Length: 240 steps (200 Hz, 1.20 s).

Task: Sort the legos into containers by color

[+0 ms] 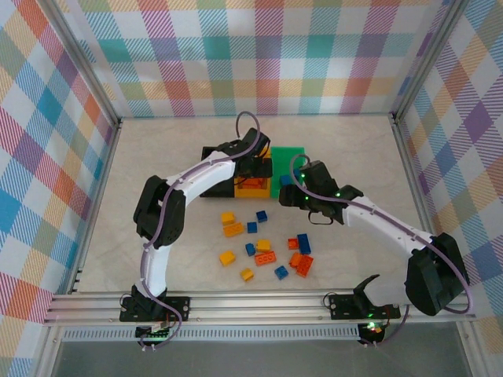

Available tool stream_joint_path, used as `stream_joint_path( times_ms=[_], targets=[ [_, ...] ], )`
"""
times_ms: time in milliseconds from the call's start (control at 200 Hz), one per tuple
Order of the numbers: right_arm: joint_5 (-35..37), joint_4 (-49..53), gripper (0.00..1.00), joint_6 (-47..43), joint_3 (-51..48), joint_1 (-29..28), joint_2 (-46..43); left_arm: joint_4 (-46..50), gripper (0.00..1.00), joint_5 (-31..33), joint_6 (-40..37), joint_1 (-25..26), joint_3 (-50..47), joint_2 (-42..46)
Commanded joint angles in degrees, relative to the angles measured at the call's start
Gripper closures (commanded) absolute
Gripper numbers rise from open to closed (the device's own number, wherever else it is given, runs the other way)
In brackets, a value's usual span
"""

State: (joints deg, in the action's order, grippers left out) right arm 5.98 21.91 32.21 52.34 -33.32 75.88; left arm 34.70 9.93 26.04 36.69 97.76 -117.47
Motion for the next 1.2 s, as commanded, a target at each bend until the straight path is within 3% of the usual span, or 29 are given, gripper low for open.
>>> stream_joint_path(
  times_ms=[0,355,580,825,1195],
  targets=[
    [-0.5,-0.2,0.25,0.3,-0.2,0.6,-1.1,0.9,0.08,-1.1,0.4,1.1,-3.0,6.8],
    [-2.5,-1.1,0.25,-0.2,-0.4,0.7,1.7,3.4,0.0,-5.2,1.9,7.7,-31.7,32.2],
    [-2.6,-2.0,0.25,0.0,-0.4,0.6,3.1,4.2,0.0,-9.0,7.0,13.2,-47.8,40.4],
    [-2.4,-2.0,0.25,0.3,-0.5,0.7,3.4,1.2,0.04,-10.3,7.3,15.6,-53.4,39.9],
    [-1.4,-1.0,0.25,0.1,-0.6,0.7,2.9,0.0,0.31,-11.6,7.8,16.6,-54.7,34.3]
  ],
)
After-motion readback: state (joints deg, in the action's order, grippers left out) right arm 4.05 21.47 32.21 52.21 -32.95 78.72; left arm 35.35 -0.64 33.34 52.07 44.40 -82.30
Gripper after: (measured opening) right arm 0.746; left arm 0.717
